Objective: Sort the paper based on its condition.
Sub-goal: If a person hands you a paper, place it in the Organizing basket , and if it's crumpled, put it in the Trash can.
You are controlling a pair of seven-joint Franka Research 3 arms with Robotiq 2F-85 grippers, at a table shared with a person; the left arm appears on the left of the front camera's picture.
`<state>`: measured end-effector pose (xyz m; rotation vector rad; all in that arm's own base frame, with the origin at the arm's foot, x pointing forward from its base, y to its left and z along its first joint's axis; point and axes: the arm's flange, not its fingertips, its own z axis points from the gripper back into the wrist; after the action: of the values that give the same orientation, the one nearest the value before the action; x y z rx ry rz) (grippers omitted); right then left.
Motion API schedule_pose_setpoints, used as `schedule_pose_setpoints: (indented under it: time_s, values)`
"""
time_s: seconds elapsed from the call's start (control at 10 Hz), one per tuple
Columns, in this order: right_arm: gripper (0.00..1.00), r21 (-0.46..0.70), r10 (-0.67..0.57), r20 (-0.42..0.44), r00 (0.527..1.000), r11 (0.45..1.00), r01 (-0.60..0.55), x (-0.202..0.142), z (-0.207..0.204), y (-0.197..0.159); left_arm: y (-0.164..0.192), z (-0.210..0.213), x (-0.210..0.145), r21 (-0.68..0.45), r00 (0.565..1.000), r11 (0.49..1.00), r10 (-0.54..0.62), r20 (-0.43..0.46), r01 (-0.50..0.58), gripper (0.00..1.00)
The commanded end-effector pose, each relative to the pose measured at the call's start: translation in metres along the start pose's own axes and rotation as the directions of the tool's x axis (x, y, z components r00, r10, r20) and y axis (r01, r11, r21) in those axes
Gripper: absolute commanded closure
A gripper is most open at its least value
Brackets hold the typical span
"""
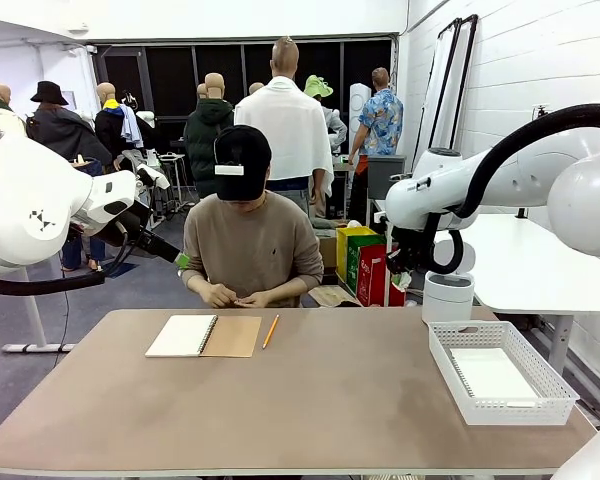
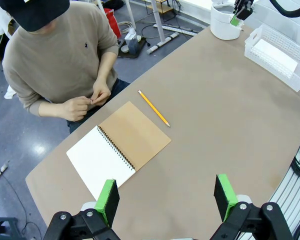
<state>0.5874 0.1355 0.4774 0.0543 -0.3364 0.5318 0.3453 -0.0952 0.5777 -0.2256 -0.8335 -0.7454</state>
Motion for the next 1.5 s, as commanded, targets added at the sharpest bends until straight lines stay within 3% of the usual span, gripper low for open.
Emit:
schedule_pose_setpoints:
  time_s: [0.0, 0.2, 0.4, 0.5, 0.9, 1.4]
  values:
    - [0.71, 0.006, 0.025, -0.015, 1.0, 1.0, -0.025, -0.001, 0.0, 0.0, 0.0, 0.0, -0.001, -0.012, 1.0, 1.0, -0.004, 0.0, 0.004, 0.0]
    - [0.71, 0.002, 0.004, -0.003, 1.0, 1.0, -0.004, 0.0, 0.0, 0.001, 0.0, 0.0, -0.001, -0.012, 1.0, 1.0, -0.004, 0.0, 0.004, 0.0]
    - [0.71, -0.163, -0.136, 0.025, 0.99, 0.977, 0.138, 0.008, -0.011, -0.006, 0.0, 0.0, -0.001, -0.012, 1.0, 1.0, -0.004, 0.0, 0.004, 0.0]
    - [0.71, -0.236, -0.221, 0.051, 0.974, 0.945, 0.227, 0.005, -0.008, -0.017, 0.0, 0.0, -0.001, -0.012, 1.0, 1.0, -0.004, 0.0, 0.004, 0.0]
    - [0.71, -0.327, -0.48, 0.16, 0.862, 0.799, 0.505, -0.005, -0.011, -0.055, 0.0, 0.0, -0.001, -0.012, 1.0, 1.0, -0.004, 0.0, 0.004, 0.0]
    - [0.71, -0.382, -0.55, 0.316, 0.773, 0.672, 0.635, 0.008, -0.027, -0.091, 0.0, 0.0, -0.001, -0.012, 1.0, 1.0, -0.004, 0.0, 0.004, 0.0]
